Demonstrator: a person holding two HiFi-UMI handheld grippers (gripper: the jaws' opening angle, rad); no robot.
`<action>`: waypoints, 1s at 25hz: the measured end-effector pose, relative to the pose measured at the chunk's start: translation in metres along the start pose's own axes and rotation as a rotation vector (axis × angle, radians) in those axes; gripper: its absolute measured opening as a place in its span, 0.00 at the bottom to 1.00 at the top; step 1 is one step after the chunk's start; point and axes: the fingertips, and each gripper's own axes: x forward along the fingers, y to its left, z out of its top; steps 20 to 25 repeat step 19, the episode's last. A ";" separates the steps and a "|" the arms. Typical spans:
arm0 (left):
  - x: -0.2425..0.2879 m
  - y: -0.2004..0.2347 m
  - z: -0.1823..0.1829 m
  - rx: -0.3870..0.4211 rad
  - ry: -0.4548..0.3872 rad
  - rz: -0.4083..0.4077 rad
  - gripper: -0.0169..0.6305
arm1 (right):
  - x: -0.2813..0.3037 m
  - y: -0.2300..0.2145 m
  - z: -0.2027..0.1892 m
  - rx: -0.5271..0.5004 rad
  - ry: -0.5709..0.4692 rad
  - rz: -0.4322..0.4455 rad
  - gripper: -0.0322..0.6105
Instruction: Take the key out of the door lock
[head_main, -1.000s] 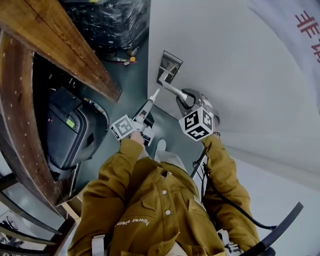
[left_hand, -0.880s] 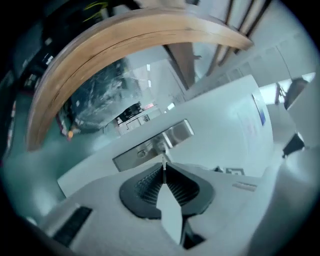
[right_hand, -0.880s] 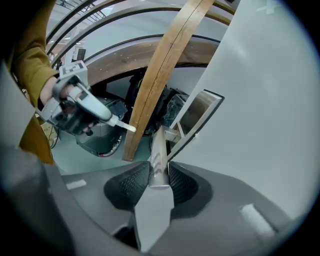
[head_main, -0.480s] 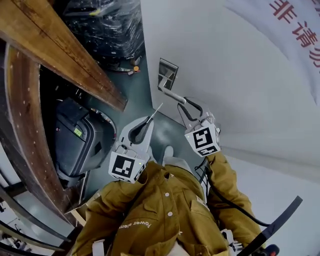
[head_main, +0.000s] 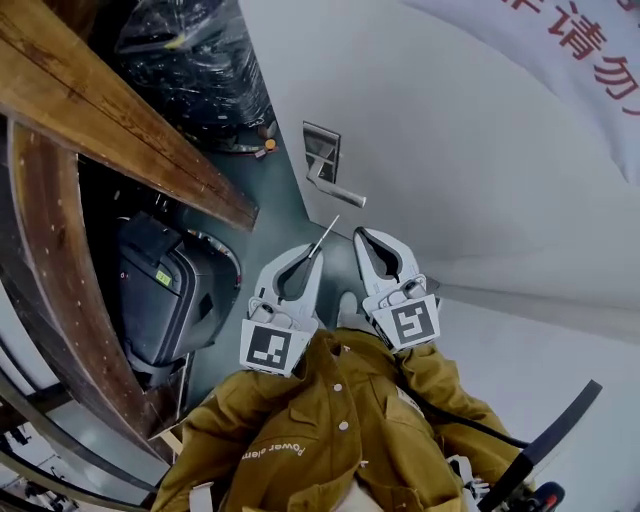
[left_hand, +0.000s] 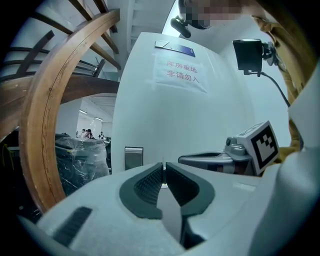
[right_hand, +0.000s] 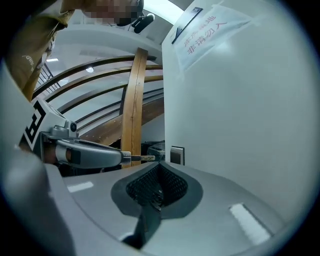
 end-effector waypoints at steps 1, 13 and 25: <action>0.000 -0.001 -0.001 0.001 0.004 -0.002 0.06 | -0.001 0.002 -0.001 0.005 0.001 0.001 0.06; 0.002 0.000 0.001 0.002 -0.004 0.000 0.06 | -0.006 0.002 0.007 0.000 -0.013 -0.004 0.06; -0.004 -0.002 -0.009 -0.042 0.012 0.000 0.06 | -0.011 0.007 -0.004 0.001 0.031 0.007 0.06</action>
